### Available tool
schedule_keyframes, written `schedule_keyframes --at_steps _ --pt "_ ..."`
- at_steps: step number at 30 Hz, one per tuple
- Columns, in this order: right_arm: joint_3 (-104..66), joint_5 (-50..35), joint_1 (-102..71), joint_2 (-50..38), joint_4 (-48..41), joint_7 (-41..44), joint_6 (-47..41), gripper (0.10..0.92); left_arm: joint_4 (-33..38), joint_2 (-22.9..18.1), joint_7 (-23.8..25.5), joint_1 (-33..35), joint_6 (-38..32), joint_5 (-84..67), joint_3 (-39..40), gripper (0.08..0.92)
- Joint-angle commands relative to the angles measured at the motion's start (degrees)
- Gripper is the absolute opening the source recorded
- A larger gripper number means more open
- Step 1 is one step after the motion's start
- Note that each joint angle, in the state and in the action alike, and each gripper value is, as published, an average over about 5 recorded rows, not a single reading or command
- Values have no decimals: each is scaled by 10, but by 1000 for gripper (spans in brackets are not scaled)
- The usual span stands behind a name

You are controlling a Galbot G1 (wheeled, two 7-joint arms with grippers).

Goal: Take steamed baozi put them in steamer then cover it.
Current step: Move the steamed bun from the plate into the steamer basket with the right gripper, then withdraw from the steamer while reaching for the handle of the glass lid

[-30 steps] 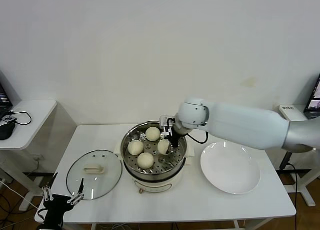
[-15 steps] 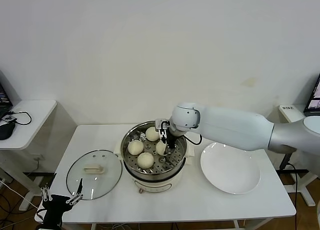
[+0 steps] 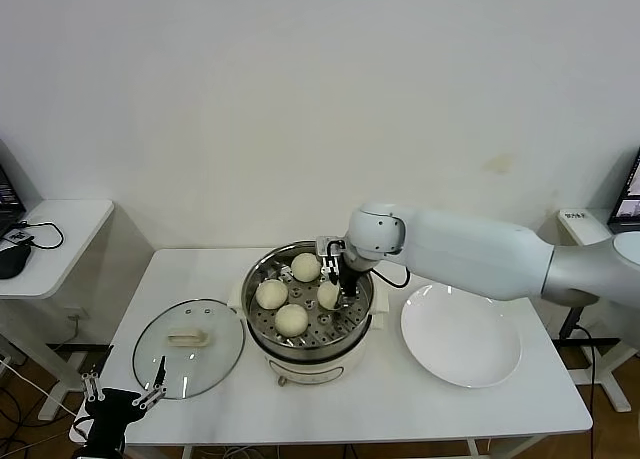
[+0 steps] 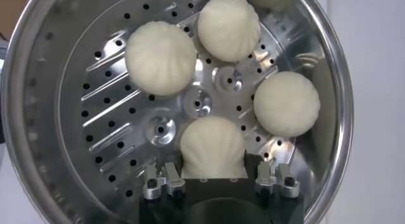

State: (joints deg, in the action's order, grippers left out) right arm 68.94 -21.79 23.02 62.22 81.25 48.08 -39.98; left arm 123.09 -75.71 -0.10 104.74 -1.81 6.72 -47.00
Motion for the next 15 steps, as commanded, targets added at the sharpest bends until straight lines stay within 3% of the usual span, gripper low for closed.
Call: schedule_keyframes --at_steps 1,7,15 --pt "-4 3 6 -10 11 12 -2 693 1 0 0 0 0 0 0 823" --pt "-19 -4 23 -42 40 19 3 814 3 1 0 0 1 0 0 823" --pt "-86 -71 8 -132 137 -77 5 823 6 4 1 -2 2 -3 0 823"
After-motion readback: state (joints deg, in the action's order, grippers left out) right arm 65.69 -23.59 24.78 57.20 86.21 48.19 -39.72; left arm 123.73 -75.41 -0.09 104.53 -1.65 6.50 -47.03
